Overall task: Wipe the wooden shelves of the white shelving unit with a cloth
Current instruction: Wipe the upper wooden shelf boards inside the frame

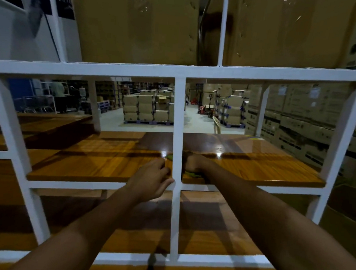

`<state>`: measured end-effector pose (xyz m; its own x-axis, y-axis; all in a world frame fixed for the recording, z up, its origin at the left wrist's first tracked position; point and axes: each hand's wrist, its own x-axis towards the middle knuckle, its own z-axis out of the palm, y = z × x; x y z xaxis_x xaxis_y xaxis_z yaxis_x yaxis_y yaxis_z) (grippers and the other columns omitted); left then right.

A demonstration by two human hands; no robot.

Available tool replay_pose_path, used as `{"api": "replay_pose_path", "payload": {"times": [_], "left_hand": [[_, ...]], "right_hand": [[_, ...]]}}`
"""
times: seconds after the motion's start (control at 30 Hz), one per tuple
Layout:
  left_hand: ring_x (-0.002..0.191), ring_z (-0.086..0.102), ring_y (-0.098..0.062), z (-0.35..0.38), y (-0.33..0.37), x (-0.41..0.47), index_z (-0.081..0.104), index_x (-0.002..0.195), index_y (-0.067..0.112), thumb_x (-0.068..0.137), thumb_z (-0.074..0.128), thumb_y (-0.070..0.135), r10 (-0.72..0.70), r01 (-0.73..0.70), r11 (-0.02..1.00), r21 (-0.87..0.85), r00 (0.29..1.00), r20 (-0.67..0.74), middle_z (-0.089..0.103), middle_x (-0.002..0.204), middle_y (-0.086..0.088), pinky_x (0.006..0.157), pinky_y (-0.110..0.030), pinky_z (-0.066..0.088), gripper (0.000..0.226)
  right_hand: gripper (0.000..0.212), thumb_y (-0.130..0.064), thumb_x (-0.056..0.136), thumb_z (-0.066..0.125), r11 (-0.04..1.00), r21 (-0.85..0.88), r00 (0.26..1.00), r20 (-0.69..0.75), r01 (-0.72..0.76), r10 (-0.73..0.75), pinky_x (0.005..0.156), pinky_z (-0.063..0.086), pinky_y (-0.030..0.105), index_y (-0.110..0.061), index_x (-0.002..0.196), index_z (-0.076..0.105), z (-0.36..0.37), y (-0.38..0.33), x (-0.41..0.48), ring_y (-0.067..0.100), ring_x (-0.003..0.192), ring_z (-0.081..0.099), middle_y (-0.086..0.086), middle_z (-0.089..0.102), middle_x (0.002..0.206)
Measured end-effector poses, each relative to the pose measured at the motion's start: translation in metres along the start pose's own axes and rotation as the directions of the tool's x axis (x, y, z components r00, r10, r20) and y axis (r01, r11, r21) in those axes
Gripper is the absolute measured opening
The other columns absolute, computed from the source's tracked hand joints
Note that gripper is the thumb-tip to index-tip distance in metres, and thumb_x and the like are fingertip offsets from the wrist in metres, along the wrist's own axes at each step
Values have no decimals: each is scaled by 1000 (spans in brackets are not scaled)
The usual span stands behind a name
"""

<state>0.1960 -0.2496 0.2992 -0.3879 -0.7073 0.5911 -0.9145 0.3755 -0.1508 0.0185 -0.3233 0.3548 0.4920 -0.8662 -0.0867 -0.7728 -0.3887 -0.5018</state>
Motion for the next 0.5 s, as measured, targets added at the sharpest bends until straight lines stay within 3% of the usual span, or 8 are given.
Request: {"api": "replay_pose_path", "payload": {"times": [0.07, 0.17, 0.27, 0.33, 0.37, 0.43, 0.5], "left_hand": [[83, 44, -13, 3, -4, 0, 68, 96, 18, 92, 39, 52, 21, -22, 1000, -16, 1000, -16, 55, 91, -3, 67, -27, 36, 45], [84, 45, -13, 6, -11, -2, 69, 95, 18, 92, 38, 55, 42, -44, 997, -60, 999, -34, 56, 89, -2, 67, -27, 40, 49], [85, 48, -14, 10, -15, -3, 71, 97, 18, 92, 40, 56, 42, -47, 995, -87, 998, -51, 59, 90, -1, 69, -31, 46, 50], [88, 49, -14, 10, -19, -1, 72, 101, 18, 91, 40, 58, 47, -51, 991, -121, 998, -35, 60, 94, -1, 72, -34, 48, 52], [90, 48, -13, 8, -22, 0, 72, 103, 19, 91, 39, 59, 63, -65, 989, -131, 998, -19, 61, 96, 0, 74, -34, 48, 53], [92, 49, -13, 3, -29, -1, 71, 105, 20, 91, 36, 59, 107, -104, 985, -135, 994, 13, 61, 99, 1, 77, -34, 47, 54], [98, 52, -14, 0, -39, -8, 68, 111, 20, 92, 30, 59, 136, -130, 983, -131, 990, 38, 62, 105, 0, 81, -34, 48, 57]], "right_hand": [[35, -24, 107, 41, 999, -26, 999, -38, -30, 29, 114, 37, 46, -15, 138, 56, -7, 14, 7, 32, 131, 49, 12, 53, 144], [55, -57, 102, 19, 982, -120, 980, -150, -147, 129, 117, 29, 52, -39, 146, 45, -18, 54, 19, 31, 141, 38, 6, 41, 157], [85, -76, 83, -2, 959, -237, 958, -271, -158, 91, 115, 33, 50, -42, 149, 41, -15, 83, 0, 32, 140, 40, 8, 42, 156], [82, -72, 85, -3, 937, -299, 901, -433, -182, 37, 104, 44, 47, -42, 140, 51, 6, 81, -25, 27, 127, 53, 5, 55, 144], [72, -65, 93, 3, 917, -336, 834, -552, -212, -9, 97, 47, 43, -41, 133, 58, 23, 79, -34, 23, 118, 59, 1, 61, 135], [54, -47, 102, 18, 903, -353, 633, -763, -243, -128, 94, 43, 37, -35, 122, 67, 63, 63, -48, 16, 112, 61, -5, 67, 124], [45, -35, 103, 30, 973, -185, 421, -900, -139, -110, 99, 39, 38, -25, 111, 73, 92, 45, -44, 18, 109, 63, -3, 72, 113]]}}
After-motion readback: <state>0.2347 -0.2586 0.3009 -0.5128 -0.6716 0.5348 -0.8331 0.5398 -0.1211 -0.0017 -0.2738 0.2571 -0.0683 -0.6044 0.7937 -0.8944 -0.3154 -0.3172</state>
